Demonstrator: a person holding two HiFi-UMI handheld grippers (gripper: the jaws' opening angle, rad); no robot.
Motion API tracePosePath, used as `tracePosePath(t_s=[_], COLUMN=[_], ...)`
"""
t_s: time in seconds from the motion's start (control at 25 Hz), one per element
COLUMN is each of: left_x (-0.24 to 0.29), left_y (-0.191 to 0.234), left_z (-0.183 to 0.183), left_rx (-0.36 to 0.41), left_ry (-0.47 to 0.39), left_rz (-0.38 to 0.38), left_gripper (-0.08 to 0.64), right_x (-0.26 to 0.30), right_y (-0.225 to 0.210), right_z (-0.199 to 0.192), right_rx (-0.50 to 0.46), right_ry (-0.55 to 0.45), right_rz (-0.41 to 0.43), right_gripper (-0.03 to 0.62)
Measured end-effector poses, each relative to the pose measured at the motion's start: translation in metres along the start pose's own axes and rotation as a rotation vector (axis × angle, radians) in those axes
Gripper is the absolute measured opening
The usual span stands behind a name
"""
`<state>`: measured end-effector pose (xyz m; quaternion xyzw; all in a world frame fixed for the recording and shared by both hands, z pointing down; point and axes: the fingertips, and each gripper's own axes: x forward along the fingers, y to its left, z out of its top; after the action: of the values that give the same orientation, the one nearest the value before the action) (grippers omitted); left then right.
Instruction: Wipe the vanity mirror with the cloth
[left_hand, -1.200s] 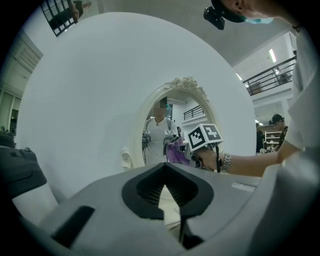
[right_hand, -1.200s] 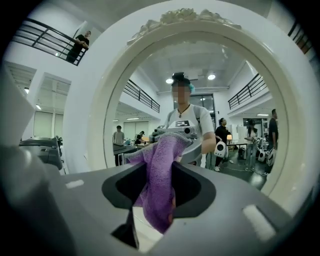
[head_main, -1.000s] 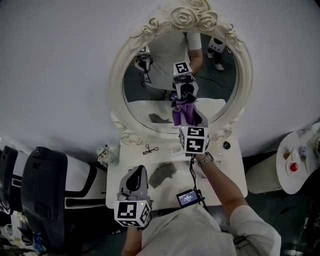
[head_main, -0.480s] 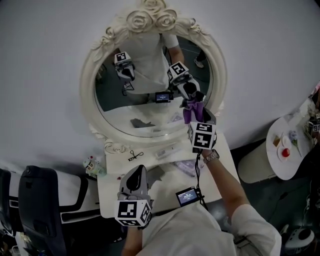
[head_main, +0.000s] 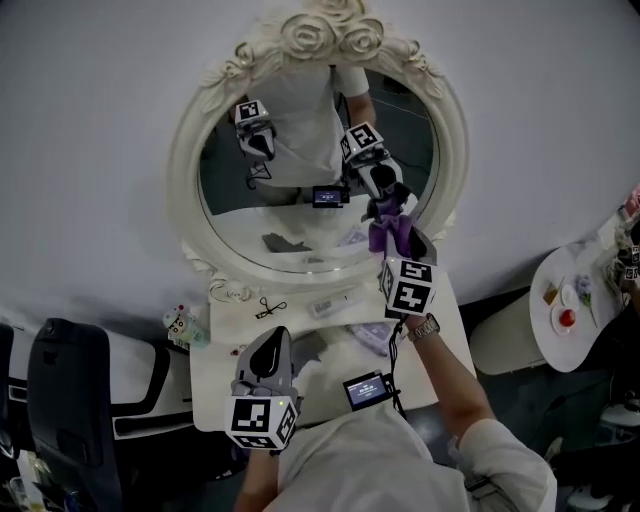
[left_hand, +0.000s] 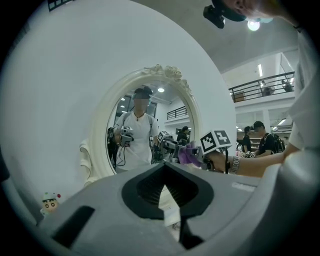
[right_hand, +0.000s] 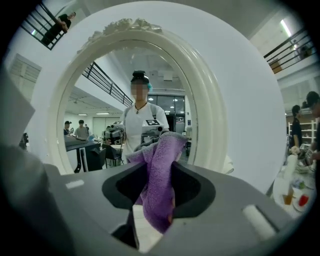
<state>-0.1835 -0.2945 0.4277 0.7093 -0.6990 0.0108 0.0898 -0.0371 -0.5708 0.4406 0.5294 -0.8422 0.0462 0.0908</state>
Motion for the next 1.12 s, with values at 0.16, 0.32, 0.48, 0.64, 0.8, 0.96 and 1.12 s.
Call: tracePosePath(t_s=[0.16,0.32,0.48,0.64,0.8,0.96,1.12], left_x=[-0.007,-0.02,-0.039,-0.062,-0.077,-0.084,-0.078], left_y=[0.013,0.027,0.049,0.073,0.091,0.099,0.098], left_z=[0.002,0.002,-0.001,-0.008,-0.02,-0.027,-0.027], left_rx=[-0.007,-0.013,-0.023,-0.03,-0.059,-0.077,-0.076], left_ry=[-0.01,-0.017,-0.012,0.008,0.03,0.042,0.044], left_rz=[0.024,0.061,0.133,0.229,0.303,0.336,0.328], left_gripper=[0.003,0.003,0.003,0.003,0.003,0.003,0.003], right_x=[-0.014,-0.012,-0.004,0.003,0.013,0.019,0.023], right_y=[0.063,0.129,0.187,0.241,0.279,0.296,0.298], right_z=[0.004,-0.012,-0.035,-0.05,-0.056,-0.059,-0.063], right_rx=[-0.031,-0.044,-0.063,-0.076,-0.081,-0.08,-0.101], right_ry=[-0.03,0.005,0.051,0.078,0.072,0.061,0.052], right_rz=[0.119,0.227,0.318,0.41,0.449,0.448,0.446], right_gripper=[0.158,0.159,0.16,0.16,0.16,0.16,0.16])
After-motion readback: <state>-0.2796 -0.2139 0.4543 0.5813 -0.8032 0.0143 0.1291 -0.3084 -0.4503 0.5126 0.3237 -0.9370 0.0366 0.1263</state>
